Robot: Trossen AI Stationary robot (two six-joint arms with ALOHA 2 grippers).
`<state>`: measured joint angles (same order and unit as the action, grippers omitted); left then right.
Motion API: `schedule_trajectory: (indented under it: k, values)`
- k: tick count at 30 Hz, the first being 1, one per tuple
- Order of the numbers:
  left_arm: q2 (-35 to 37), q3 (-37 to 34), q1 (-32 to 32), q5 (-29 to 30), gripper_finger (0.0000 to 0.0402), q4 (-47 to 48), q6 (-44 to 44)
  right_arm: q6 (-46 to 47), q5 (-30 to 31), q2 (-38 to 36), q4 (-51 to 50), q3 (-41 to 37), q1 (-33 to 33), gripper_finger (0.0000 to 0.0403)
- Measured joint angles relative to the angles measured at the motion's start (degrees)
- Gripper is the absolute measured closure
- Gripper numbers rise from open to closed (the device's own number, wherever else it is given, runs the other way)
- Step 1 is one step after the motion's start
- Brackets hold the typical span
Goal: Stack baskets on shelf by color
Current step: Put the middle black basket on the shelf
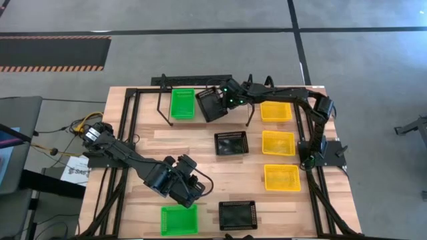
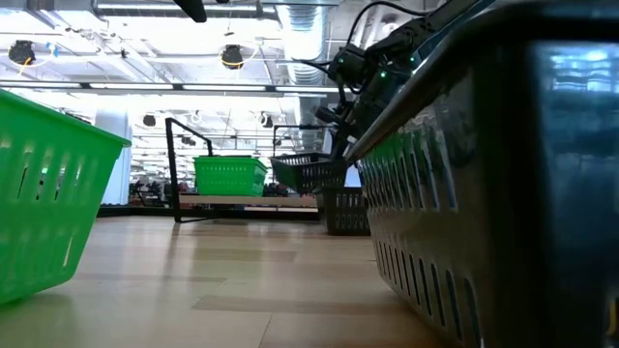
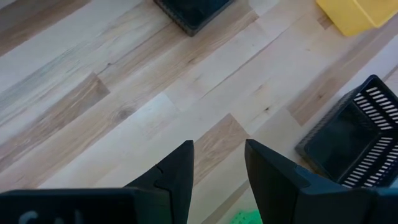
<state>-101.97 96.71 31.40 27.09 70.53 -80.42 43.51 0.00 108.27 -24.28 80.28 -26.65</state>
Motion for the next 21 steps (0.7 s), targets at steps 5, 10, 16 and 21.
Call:
schedule_trajectory:
  k: [5, 10, 16, 21]
  values:
    - [0.0, 0.0, 0.02, 0.0, 0.0271, -0.03, 0.14, -0.49, -0.12, 0.0, -1.2, 1.05, 0.0, 0.0305]
    - [0.0, 0.0, 0.02, 0.0, 0.0271, -0.03, 0.15, -1.76, -0.1, 0.0, -3.33, 2.93, -0.06, 0.0298]
    - [0.0, 0.0, 0.02, 0.0, 0.0271, -0.03, 0.2, -3.35, -0.1, 0.0, -3.88, 4.96, -0.09, 0.0289]
    - [0.0, 0.0, 0.02, 0.0, 0.0271, -0.05, 0.2, -3.66, -0.1, 0.0, -6.52, 5.27, -0.09, 0.0277]
